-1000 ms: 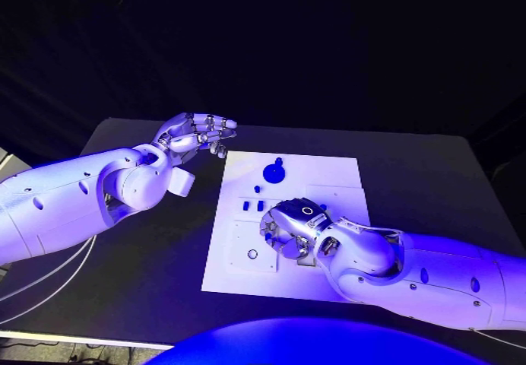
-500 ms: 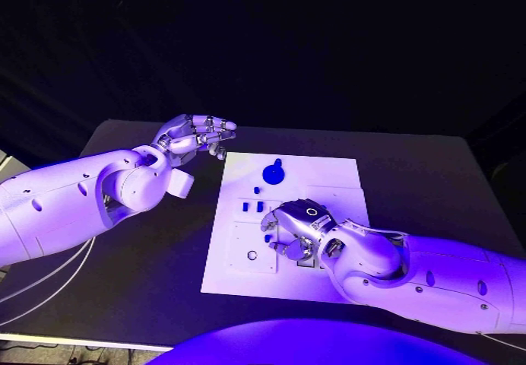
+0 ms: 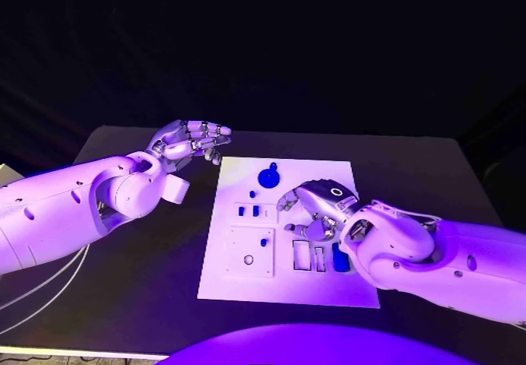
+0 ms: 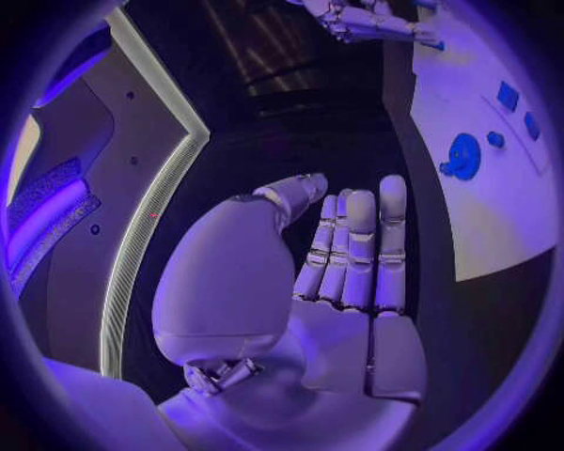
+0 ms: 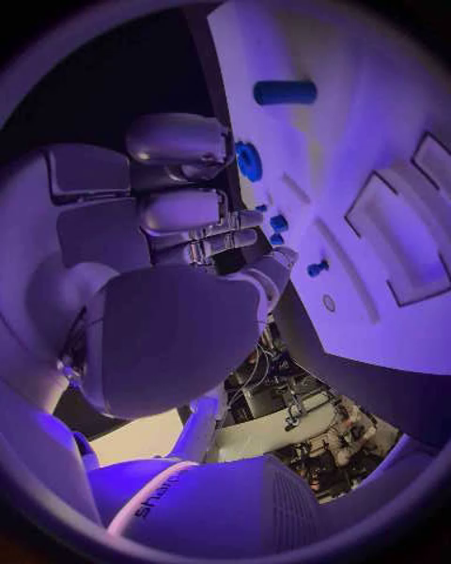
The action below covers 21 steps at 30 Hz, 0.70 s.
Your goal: Assemble the parts on the task board
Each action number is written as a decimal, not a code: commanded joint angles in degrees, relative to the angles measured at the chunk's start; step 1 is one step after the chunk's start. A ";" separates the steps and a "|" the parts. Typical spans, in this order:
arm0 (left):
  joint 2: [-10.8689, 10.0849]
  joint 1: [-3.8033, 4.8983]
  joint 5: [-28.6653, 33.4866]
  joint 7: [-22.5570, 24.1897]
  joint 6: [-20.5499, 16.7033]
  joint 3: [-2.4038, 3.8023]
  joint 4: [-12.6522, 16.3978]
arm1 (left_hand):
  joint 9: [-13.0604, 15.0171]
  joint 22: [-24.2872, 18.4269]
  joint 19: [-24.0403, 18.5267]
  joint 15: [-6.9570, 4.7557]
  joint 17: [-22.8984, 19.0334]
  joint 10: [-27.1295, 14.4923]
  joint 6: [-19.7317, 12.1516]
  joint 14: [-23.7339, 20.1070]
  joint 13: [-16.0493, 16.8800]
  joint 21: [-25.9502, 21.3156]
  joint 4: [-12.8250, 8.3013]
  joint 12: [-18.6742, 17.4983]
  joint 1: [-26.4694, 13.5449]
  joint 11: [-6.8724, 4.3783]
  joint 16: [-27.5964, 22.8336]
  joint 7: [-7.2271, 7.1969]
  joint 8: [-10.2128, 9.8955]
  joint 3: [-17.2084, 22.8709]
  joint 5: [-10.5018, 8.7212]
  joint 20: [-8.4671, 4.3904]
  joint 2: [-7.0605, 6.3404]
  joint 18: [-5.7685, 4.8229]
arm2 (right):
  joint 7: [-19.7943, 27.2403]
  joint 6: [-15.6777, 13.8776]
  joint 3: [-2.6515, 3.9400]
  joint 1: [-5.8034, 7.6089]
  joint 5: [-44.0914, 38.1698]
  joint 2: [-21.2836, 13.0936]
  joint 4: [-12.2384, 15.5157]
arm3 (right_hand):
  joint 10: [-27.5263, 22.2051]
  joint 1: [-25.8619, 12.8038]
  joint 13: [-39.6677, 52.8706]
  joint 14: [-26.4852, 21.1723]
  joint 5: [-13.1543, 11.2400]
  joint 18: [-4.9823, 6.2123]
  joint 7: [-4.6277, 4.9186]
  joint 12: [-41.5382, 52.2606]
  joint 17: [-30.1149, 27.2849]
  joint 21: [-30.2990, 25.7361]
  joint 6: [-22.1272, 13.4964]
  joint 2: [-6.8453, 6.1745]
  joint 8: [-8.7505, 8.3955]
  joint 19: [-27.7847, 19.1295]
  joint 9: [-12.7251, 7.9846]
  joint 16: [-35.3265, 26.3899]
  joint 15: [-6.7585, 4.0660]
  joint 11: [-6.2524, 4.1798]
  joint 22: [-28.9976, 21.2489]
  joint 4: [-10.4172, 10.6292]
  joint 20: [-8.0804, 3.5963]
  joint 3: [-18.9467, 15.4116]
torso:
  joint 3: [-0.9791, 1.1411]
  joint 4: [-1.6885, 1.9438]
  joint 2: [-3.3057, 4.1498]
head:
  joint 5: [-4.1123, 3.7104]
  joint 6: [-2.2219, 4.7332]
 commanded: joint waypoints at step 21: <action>-0.09 0.02 0.34 0.44 1.08 -0.10 0.12 | 0.09 -0.10 0.23 0.02 -0.08 -0.46 -0.44 -0.23 -0.07 -0.23 -0.38 0.04 -0.14 0.03 -0.38 0.15 0.26 0.00 0.37 0.15 0.57 0.88 | 2.01 15.66 0.04 5.25 9.56 -5.00 -4.44 | -14.55 3.86 -0.41 -0.44 -2.75 3.33 -6.95 1.62 -2.95 -12.79 -18.19 -1.73 -5.32 -3.55 -5.43 0.70 2.43 2.77 -11.47 6.82 2.01 -29.29 | 0.05 0.12 0.14 | -1.74 0.93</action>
